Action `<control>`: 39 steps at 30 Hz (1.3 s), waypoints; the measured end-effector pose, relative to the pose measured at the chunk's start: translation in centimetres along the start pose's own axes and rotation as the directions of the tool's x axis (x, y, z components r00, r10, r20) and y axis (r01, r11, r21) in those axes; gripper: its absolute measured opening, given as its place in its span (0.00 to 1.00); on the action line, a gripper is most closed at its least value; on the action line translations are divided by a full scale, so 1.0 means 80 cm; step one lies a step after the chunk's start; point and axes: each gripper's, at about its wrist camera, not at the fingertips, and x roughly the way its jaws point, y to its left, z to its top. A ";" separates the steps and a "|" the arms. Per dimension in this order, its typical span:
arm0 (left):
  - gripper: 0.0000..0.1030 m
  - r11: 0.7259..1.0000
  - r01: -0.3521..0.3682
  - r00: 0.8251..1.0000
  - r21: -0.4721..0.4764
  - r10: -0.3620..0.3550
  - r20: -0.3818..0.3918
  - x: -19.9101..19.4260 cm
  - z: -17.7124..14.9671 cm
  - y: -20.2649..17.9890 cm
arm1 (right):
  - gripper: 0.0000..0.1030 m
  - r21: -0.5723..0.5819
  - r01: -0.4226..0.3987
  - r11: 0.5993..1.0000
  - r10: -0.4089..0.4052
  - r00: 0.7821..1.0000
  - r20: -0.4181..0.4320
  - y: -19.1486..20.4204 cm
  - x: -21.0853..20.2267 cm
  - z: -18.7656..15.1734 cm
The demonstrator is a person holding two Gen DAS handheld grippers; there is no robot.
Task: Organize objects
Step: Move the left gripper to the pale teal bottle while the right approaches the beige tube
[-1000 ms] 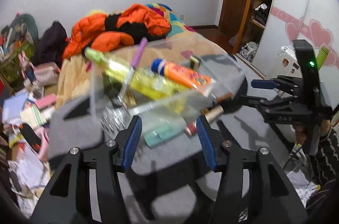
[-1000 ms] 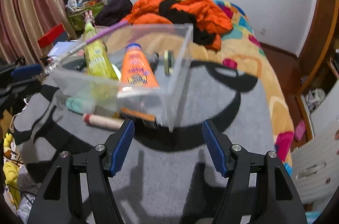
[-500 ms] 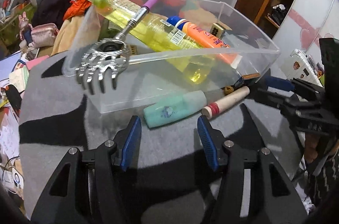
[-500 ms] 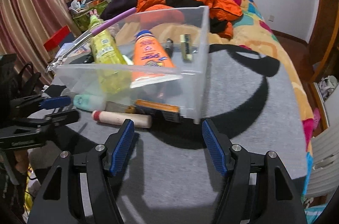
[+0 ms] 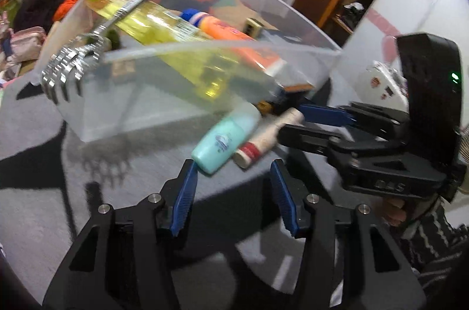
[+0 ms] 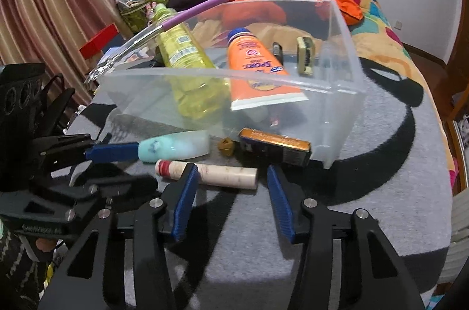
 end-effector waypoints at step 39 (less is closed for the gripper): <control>0.31 0.998 -0.059 0.998 -0.028 0.059 -0.008 0.017 0.029 0.004 | 0.20 -0.212 0.084 0.974 -0.093 0.995 -0.034 0.023 -0.026 -0.045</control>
